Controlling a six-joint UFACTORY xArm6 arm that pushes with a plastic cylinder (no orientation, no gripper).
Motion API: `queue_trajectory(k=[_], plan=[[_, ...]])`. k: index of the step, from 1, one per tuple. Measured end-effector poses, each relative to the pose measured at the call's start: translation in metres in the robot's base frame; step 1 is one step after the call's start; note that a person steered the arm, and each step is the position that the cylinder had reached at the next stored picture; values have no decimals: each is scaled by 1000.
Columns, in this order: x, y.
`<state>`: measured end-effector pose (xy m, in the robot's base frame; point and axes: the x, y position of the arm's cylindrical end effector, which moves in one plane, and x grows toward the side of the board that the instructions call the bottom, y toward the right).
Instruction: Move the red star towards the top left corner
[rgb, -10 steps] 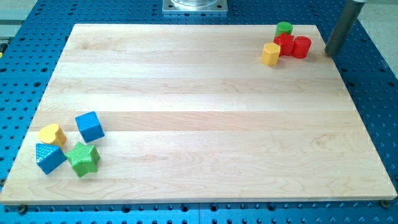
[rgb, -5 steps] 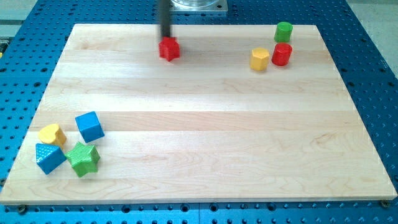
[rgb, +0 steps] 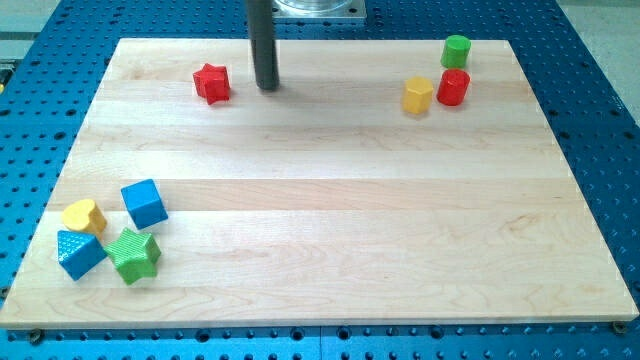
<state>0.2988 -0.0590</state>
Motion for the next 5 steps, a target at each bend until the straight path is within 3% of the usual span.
queue_trajectory(k=[1,2,3,4,5], plan=[[8,-79],[-16,-127],[26,-90],[10,-152],[-24,-143]])
